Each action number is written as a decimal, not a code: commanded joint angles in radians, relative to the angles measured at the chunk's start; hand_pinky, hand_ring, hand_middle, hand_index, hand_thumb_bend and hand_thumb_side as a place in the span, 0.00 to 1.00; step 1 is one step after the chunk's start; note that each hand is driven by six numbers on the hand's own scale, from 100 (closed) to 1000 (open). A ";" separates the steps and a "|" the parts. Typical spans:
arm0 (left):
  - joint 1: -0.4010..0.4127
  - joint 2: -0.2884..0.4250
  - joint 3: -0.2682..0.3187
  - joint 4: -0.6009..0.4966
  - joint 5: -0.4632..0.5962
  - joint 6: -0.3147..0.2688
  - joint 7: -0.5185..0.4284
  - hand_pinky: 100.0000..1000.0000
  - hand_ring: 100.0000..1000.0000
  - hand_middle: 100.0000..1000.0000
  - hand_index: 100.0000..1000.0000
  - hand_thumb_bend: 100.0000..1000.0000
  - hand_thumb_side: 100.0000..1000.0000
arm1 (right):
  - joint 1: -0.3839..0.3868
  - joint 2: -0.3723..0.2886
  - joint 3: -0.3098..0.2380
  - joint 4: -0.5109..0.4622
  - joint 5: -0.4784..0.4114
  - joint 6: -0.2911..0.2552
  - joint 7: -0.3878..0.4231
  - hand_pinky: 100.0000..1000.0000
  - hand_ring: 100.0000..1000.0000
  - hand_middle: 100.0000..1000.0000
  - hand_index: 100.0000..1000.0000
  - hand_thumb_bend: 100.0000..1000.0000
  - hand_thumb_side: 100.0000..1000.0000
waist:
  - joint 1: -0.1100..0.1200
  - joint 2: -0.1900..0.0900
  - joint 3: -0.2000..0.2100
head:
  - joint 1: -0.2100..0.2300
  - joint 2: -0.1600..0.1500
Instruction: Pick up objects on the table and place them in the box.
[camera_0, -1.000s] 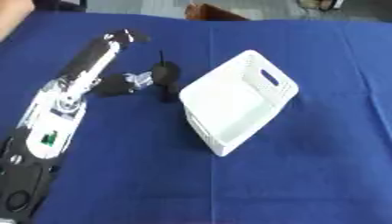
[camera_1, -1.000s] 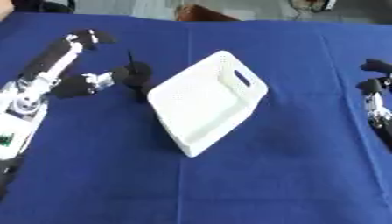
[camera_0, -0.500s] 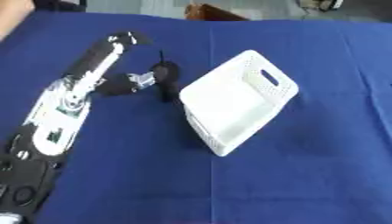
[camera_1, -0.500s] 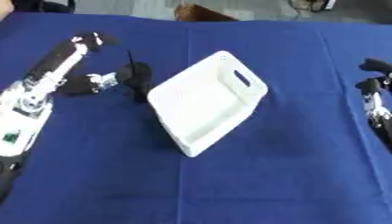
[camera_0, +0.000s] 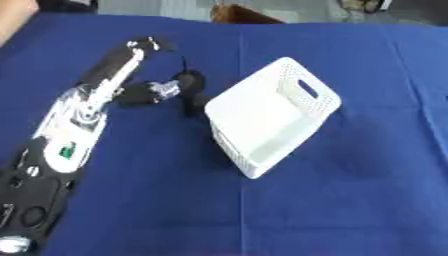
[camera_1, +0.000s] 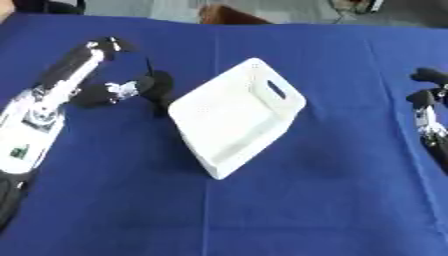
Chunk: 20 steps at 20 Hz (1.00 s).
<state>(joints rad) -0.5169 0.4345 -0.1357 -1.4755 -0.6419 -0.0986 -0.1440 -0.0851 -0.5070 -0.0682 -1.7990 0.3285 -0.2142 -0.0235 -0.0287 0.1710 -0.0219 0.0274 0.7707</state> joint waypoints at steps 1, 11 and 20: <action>-0.023 0.002 0.000 0.008 -0.005 -0.002 0.002 0.76 0.82 0.79 0.84 0.58 0.85 | -0.011 -0.019 -0.005 -0.010 -0.006 -0.002 0.001 0.71 0.59 0.74 0.88 0.00 0.85 | 0.000 -0.016 -0.001 | -0.004 -0.001; -0.046 -0.008 -0.001 0.059 -0.015 -0.008 0.004 0.77 0.83 0.79 0.84 0.57 0.85 | -0.012 -0.018 -0.005 -0.009 -0.007 -0.003 0.002 0.71 0.59 0.74 0.88 0.00 0.85 | -0.002 -0.014 -0.001 | -0.003 -0.001; -0.065 -0.016 -0.003 0.093 -0.026 -0.014 0.003 0.77 0.83 0.79 0.84 0.56 0.86 | -0.014 -0.017 -0.005 -0.009 -0.007 -0.003 0.002 0.71 0.59 0.75 0.88 0.00 0.85 | -0.003 -0.011 -0.004 | -0.001 -0.001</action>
<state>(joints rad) -0.5617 0.4087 -0.1415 -1.3749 -0.6625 -0.1085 -0.1426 -0.0859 -0.5069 -0.0681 -1.7988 0.3280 -0.2156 -0.0221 -0.0314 0.1722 -0.0236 0.0277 0.7707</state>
